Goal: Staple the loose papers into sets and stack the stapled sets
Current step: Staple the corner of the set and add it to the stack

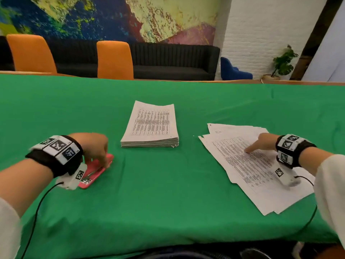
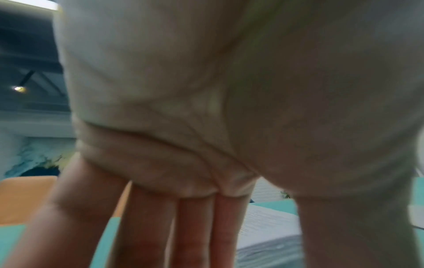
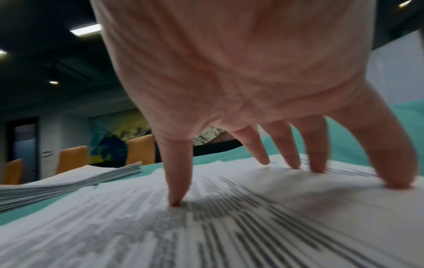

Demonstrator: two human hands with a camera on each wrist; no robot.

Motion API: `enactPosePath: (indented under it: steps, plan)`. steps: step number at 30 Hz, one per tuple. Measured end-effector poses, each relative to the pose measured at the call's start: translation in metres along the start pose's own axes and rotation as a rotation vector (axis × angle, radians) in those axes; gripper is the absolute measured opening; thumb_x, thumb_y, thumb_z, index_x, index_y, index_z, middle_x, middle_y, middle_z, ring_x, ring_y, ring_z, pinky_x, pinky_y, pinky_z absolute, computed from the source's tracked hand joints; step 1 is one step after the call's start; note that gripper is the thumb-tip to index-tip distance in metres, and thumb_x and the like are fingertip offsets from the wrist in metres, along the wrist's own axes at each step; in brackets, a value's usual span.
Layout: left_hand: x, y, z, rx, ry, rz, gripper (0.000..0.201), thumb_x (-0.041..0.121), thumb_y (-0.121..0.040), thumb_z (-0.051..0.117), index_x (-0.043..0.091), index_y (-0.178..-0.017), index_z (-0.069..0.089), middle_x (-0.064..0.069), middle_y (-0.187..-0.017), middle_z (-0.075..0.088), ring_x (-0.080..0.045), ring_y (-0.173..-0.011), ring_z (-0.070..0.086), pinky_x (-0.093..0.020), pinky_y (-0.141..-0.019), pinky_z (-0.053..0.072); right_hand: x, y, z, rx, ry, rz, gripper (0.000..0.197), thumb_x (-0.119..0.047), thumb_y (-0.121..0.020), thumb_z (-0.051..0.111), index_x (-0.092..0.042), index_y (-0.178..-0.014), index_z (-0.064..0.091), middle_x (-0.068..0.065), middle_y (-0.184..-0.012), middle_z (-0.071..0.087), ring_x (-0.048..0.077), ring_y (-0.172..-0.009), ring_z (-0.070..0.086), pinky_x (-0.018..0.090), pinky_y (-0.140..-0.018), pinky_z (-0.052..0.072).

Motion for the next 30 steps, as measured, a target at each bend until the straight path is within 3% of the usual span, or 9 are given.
enactPosePath:
  steps: [4, 7, 9, 13, 17, 19, 21, 27, 30]
  plan:
    - [0.014, 0.008, 0.009, 0.147, -0.09, 0.126, 0.042, 0.031, -0.079, 0.084, 0.034, -0.119, 0.073, 0.018, -0.091, 0.069, -0.003, -0.081, 0.066, -0.023, -0.07, 0.052, 0.017, 0.002, 0.001, 0.032, -0.01, 0.043, 0.105, -0.059, -0.073, 0.087, -0.001, -0.15, 0.044, 0.016, -0.146, 0.055, 0.033, -0.128, 0.055, 0.04, -0.102, 0.047]
    - [0.033, 0.018, 0.016, 0.156, -0.076, 0.326, 0.042, 0.025, -0.081, 0.08, 0.043, -0.118, 0.071, 0.021, -0.098, 0.07, -0.002, -0.087, 0.063, -0.017, -0.068, 0.046, 0.017, 0.001, -0.003, 0.029, -0.023, 0.057, 0.082, -0.046, -0.07, 0.093, -0.001, -0.13, 0.061, 0.006, -0.107, 0.066, 0.024, -0.093, 0.062, 0.033, -0.074, 0.049]
    - [0.044, 0.025, 0.023, 0.176, -0.076, 0.456, 0.037, 0.024, -0.083, 0.078, 0.049, -0.11, 0.072, 0.023, -0.104, 0.072, -0.002, -0.095, 0.065, -0.022, -0.082, 0.052, 0.016, 0.001, -0.008, 0.075, -0.033, 0.042, 0.061, -0.033, -0.075, 0.092, -0.003, -0.122, 0.068, 0.004, -0.094, 0.067, 0.021, -0.081, 0.064, 0.029, -0.06, 0.047]
    - [0.049, 0.029, 0.033, 0.372, -0.178, 0.576, 0.043, 0.021, -0.095, 0.06, 0.054, -0.121, 0.068, 0.018, -0.142, 0.052, -0.01, -0.134, 0.049, -0.033, -0.113, 0.039, 0.01, 0.025, -0.016, 0.061, -0.143, -0.048, 0.034, -0.025, -0.085, 0.082, -0.019, -0.116, 0.067, 0.006, -0.095, 0.073, 0.024, -0.083, 0.071, 0.029, -0.061, 0.052]
    - [0.046, 0.038, 0.027, 0.634, 0.033, 0.32, 0.036, 0.049, -0.101, 0.052, 0.046, -0.136, 0.056, 0.008, -0.116, 0.06, -0.018, -0.106, 0.059, -0.038, -0.092, 0.05, 0.006, 0.048, -0.044, -0.006, -0.401, -0.233, 0.045, -0.035, -0.068, 0.092, -0.018, -0.106, 0.073, 0.009, -0.098, 0.08, 0.033, -0.084, 0.078, 0.047, -0.083, 0.061]
    - [0.05, 0.044, 0.028, 0.554, 0.119, 0.175, 0.049, 0.073, -0.095, 0.046, 0.045, -0.135, 0.051, 0.007, -0.1, 0.07, -0.021, -0.087, 0.068, -0.037, -0.084, 0.056, 0.003, 0.055, -0.058, -0.02, -0.526, -0.345, 0.072, -0.045, -0.044, 0.096, -0.012, -0.105, 0.077, 0.01, -0.097, 0.081, 0.034, -0.085, 0.079, 0.045, -0.09, 0.058]
    - [0.061, 0.051, 0.034, 0.402, 0.236, 0.166, 0.051, 0.082, -0.09, 0.045, 0.048, -0.127, 0.05, 0.012, -0.079, 0.069, -0.016, -0.059, 0.071, -0.034, -0.079, 0.058, -0.009, 0.067, -0.065, -0.054, -0.571, -0.436, 0.077, -0.043, -0.042, 0.1, -0.008, -0.106, 0.077, 0.012, -0.1, 0.08, 0.034, -0.088, 0.078, 0.045, -0.091, 0.058]
    - [0.074, 0.049, 0.043, 0.33, 0.276, 0.153, 0.027, 0.062, -0.084, 0.068, 0.036, -0.092, 0.066, 0.007, -0.072, 0.072, -0.006, -0.047, 0.068, -0.03, -0.059, 0.061, -0.063, 0.107, -0.056, -0.321, -0.449, -0.64, 0.059, -0.028, -0.07, 0.092, -0.013, -0.122, 0.07, 0.01, -0.121, 0.076, 0.033, -0.101, 0.076, 0.053, -0.099, 0.058]
    - [0.07, 0.046, 0.042, 0.262, 0.399, 0.182, 0.008, 0.036, -0.084, 0.07, 0.034, -0.091, 0.066, 0.004, -0.078, 0.074, -0.016, -0.056, 0.073, -0.031, -0.048, 0.059, -0.1, 0.115, -0.043, -0.244, -0.307, -0.746, 0.042, -0.034, -0.07, 0.091, -0.025, -0.11, 0.08, -0.011, -0.164, 0.036, 0.015, -0.132, 0.057, 0.041, -0.118, 0.041]
Point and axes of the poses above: each hand's wrist, its own y-axis away from the middle knuckle, its own z-axis out of the palm, x = y × z, the point moved 2 cm from there along -y, towards the middle knuckle
